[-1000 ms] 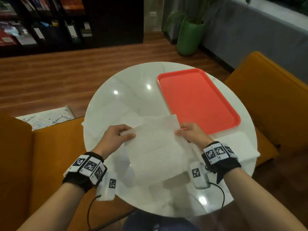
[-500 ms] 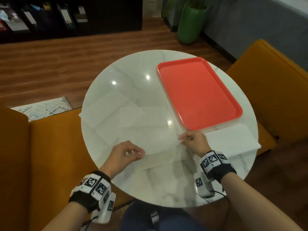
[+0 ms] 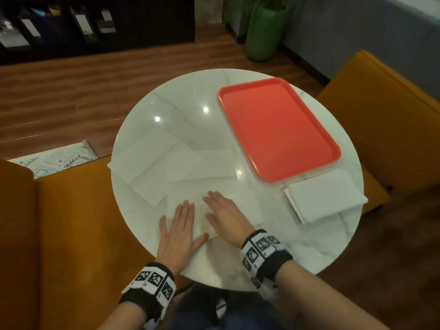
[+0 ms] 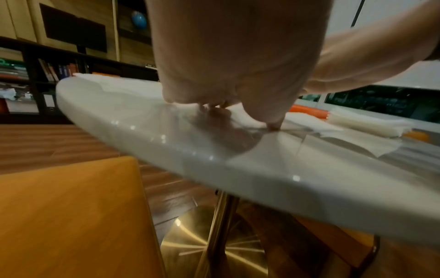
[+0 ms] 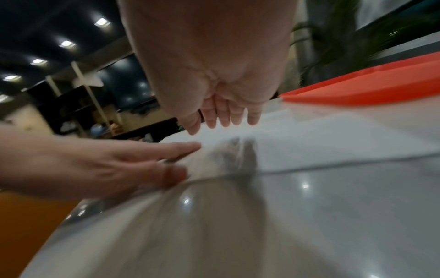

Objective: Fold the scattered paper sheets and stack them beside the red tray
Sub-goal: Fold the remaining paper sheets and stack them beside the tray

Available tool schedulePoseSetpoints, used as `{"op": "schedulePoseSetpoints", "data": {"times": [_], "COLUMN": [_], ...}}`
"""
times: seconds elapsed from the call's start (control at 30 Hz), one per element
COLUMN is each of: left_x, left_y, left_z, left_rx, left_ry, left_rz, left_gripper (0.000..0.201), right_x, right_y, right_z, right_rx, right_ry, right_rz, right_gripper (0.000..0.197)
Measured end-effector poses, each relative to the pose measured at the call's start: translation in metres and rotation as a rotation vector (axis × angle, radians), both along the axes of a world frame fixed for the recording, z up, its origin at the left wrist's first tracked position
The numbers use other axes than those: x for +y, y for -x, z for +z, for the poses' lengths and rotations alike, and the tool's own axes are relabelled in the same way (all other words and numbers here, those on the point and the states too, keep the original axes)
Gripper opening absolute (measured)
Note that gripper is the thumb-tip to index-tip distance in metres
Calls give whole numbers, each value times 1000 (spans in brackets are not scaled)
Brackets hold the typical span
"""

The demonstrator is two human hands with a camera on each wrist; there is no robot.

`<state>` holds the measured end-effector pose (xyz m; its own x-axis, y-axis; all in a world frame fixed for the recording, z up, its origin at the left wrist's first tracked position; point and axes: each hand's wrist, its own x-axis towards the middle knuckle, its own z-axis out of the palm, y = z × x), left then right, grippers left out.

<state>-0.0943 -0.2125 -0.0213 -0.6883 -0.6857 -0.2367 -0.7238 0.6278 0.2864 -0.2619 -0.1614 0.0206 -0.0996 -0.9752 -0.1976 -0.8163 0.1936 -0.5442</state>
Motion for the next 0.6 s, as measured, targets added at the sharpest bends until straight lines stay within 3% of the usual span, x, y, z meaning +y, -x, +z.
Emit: {"op": "schedulePoseSetpoints", "data": {"times": [0.07,0.2,0.43,0.6], "left_x": [0,1,0,-1], "left_y": [-2,-4,-4,-4], "left_z": [-7,-12,-16,-18], "left_rx": [-84,-85,-80,-45], "left_ry": [-2,27,48,62], "left_rz": [-26,-27,-35,-40], "left_gripper": [80,78,81,85], "right_x": [-4,7,40,24], "right_y": [-19,-7,65,70], "right_z": [-8,-24,-28,-14], "right_rx": [39,163,180,258], "right_ry": [-116,-185,-220,-117], "right_rz": [102,115,-242,-329], "right_gripper": [53,53,51,48]}}
